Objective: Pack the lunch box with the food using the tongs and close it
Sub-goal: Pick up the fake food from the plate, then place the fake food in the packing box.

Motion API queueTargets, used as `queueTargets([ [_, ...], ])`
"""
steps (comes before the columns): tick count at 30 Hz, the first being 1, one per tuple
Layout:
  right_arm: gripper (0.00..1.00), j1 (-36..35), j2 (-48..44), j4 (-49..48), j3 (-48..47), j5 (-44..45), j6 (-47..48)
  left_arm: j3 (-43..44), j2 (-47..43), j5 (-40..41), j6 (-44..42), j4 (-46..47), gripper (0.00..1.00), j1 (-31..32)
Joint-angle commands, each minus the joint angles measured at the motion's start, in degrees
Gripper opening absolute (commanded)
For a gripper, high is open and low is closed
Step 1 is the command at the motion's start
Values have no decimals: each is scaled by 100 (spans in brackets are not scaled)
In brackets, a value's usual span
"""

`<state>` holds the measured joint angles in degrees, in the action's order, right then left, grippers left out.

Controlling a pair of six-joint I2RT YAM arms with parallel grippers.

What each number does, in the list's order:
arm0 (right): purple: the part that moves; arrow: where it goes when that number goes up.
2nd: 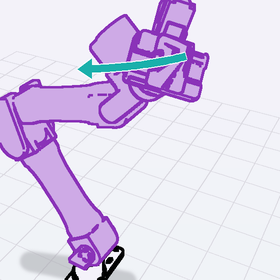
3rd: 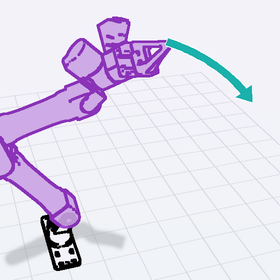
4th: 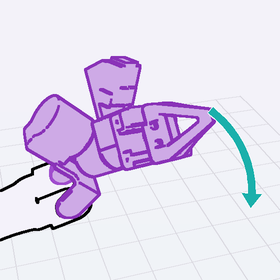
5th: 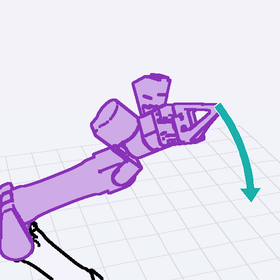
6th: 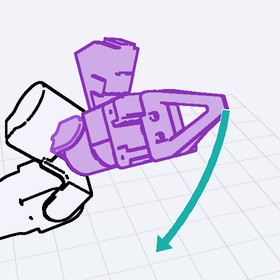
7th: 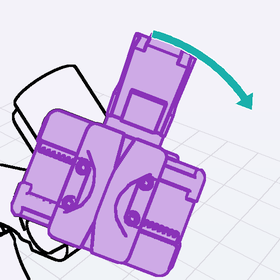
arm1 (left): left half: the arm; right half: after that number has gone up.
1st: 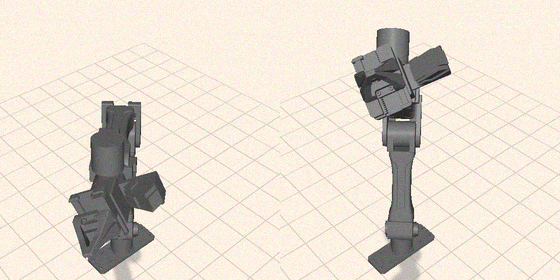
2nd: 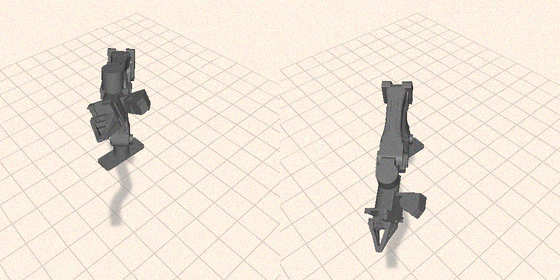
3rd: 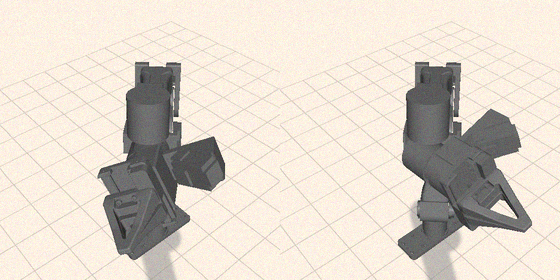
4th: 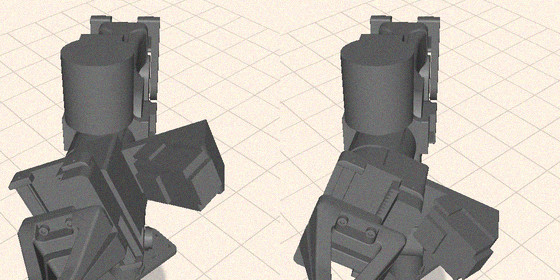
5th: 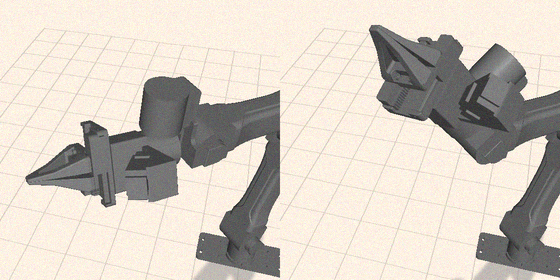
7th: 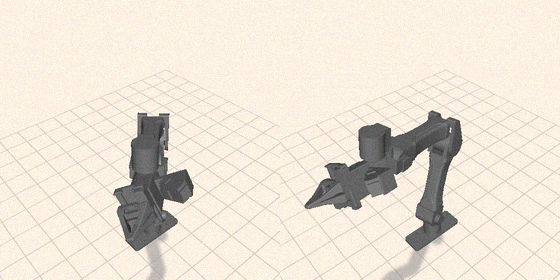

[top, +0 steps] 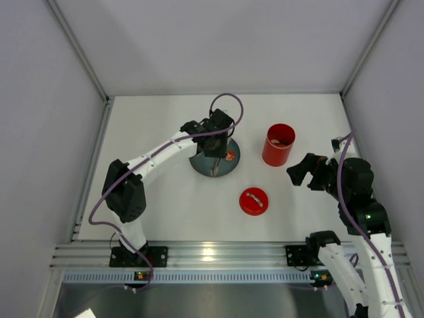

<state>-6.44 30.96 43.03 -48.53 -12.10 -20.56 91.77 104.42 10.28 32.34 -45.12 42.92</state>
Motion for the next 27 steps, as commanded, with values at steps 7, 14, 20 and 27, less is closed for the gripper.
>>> queueTargets([
  [7, 99, 55, -20, -128, -139, -47, 43, 825, -642, 351, -166, 117, 20, 480],
  [14, 100, 55, -2, -101, -218, -29, 52, 1107, -783, 387, -254, 512, 21, 1218],
  [20, 99, 46, 33, -75, -306, -29, 60, 1650, -476, 264, -307, 655, 24, 1483],
  [27, 100, 55, 42, 4, -376, 32, 113, 2038, 174, 158, -342, 548, 26, 1527],
])
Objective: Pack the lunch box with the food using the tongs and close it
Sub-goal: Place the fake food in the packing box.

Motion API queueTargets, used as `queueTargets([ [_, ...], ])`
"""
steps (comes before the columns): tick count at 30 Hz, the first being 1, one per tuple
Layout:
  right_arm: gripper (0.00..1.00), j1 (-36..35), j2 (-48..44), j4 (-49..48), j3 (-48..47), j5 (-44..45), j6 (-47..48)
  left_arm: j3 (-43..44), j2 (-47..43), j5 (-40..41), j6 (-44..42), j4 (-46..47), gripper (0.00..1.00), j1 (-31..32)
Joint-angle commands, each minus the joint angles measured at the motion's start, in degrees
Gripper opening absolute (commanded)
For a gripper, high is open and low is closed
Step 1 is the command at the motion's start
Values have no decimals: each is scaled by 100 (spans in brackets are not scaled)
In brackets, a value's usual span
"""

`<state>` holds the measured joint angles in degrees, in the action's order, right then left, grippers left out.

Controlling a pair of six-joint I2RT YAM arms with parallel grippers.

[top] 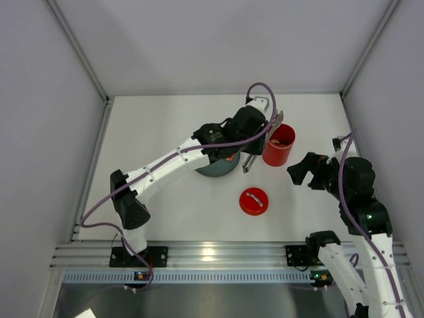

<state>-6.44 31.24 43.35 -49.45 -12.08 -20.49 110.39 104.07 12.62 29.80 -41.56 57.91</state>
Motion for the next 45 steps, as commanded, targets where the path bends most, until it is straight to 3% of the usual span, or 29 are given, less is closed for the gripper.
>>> queueTargets([
  [1, 99, 55, 13, -29, -284, 21, 107, 185, 245, -102, -80, 210, 27, 36],
  [16, 99, 55, -39, -46, -232, 21, 98, 194, 386, -199, -185, 245, 46, 27],
  [25, 99, 55, -66, -46, -188, 21, 89, 115, 140, -76, -273, 394, 46, 27],
  [35, 100, 55, -84, -81, -135, -5, 89, -544, -1160, 863, -326, 492, 47, 19],
  [40, 100, 55, -110, -125, -117, -58, 37, -711, -1486, 2075, 192, -483, 49, -104],
  [45, 99, 64, -92, -204, -73, -146, -16, -1572, -1662, 1850, 509, -555, 50, -472],
])
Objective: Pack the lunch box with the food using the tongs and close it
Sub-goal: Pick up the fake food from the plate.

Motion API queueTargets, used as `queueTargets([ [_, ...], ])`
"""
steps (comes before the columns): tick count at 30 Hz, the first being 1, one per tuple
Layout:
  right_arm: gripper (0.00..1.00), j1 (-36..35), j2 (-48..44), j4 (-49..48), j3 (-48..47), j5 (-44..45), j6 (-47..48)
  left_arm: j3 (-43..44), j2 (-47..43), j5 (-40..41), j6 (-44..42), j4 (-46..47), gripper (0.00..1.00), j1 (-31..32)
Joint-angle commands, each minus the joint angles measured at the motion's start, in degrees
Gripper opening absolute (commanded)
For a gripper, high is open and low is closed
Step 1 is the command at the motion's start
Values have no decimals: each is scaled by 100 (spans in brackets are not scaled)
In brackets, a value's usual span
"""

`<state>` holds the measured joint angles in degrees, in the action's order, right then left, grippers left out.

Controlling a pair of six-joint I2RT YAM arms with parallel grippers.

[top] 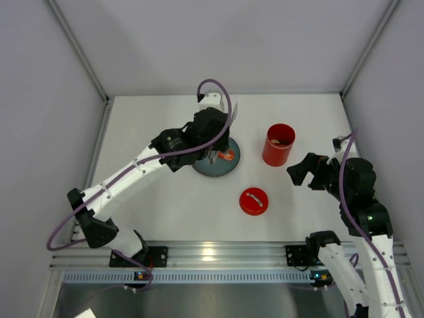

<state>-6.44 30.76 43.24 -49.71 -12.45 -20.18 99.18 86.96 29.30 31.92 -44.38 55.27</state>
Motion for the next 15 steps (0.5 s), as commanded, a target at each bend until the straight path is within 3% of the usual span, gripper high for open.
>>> queueTargets([
  [1, 99, 55, -44, -185, -47, -126, -47, -547, 75, 129, 306, -255, 50, -253],
  [15, 100, 55, -106, -150, -21, -109, 14, -1111, 919, -706, 376, 140, 50, -842],
])
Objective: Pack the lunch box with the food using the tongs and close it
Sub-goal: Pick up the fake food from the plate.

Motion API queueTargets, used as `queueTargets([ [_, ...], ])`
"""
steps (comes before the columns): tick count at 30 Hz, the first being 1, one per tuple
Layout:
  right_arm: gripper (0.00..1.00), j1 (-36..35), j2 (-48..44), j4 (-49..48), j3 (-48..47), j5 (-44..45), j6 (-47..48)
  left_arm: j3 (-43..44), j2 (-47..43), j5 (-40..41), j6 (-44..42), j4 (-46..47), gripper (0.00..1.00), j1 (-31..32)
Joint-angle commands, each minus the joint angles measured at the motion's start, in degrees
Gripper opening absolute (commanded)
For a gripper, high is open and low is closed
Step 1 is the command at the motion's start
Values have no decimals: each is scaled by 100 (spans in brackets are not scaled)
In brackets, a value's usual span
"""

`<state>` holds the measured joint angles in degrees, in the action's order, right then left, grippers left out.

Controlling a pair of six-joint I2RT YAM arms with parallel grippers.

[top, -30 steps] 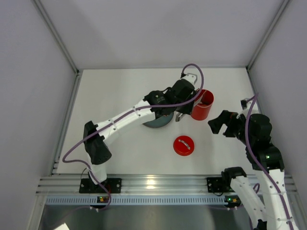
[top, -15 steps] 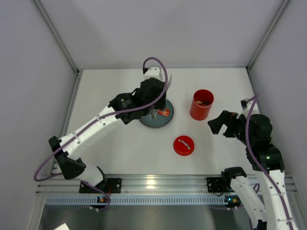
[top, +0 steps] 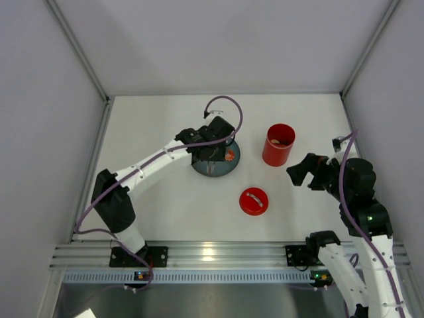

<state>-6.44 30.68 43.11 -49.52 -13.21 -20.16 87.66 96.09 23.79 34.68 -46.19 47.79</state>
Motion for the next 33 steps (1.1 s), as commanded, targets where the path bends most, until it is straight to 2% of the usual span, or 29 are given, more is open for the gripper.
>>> queueTargets([
  [1, 99, 55, -88, -136, -32, -32, 12, 41, 75, -173, 118, 322, 50, -112],
  [10, 99, 55, -88, -145, -40, -32, 30, 41, 366, -436, 153, 436, 50, -235],
  [33, 99, 46, -27, -198, -32, -50, 83, 173, 849, -525, 268, 348, 52, -340],
])
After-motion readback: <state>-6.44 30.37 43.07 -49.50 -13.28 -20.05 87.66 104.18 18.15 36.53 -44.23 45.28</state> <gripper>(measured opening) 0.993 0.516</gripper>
